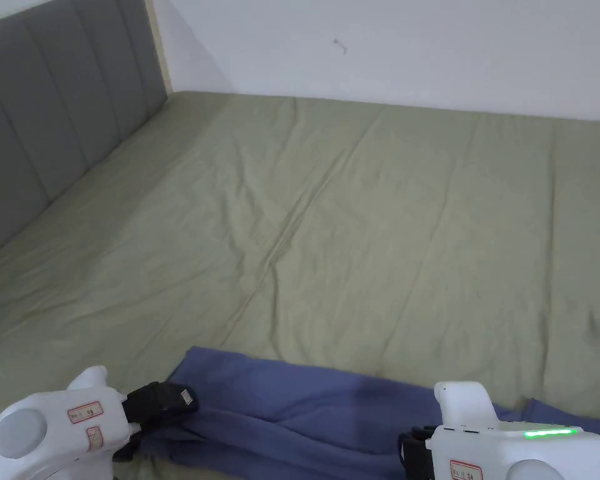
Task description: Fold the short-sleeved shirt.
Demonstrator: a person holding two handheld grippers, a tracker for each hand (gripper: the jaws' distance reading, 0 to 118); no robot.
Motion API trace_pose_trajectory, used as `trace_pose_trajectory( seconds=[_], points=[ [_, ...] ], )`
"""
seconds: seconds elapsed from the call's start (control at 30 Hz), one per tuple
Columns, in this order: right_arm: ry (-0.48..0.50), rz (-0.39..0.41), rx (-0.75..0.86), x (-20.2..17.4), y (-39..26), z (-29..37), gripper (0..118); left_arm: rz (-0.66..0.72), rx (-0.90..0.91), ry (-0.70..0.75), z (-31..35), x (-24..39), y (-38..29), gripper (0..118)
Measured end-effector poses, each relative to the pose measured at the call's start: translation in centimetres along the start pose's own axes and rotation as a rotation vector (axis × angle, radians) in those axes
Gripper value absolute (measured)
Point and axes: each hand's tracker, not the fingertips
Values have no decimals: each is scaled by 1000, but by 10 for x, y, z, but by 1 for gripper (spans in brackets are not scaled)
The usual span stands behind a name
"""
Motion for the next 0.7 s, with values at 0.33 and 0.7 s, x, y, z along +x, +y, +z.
trace_pose_trajectory(
  seconds=[0.33, 0.7],
  points=[
    [-40, -123, -46, 41, -17, 4, 4, -45, -13, 34, 16, 25, 9, 14],
    [-88, -281, 86, 100, -28, 61, 4, -578, 17, -138, 40, 227, -48, 14]
  ],
)
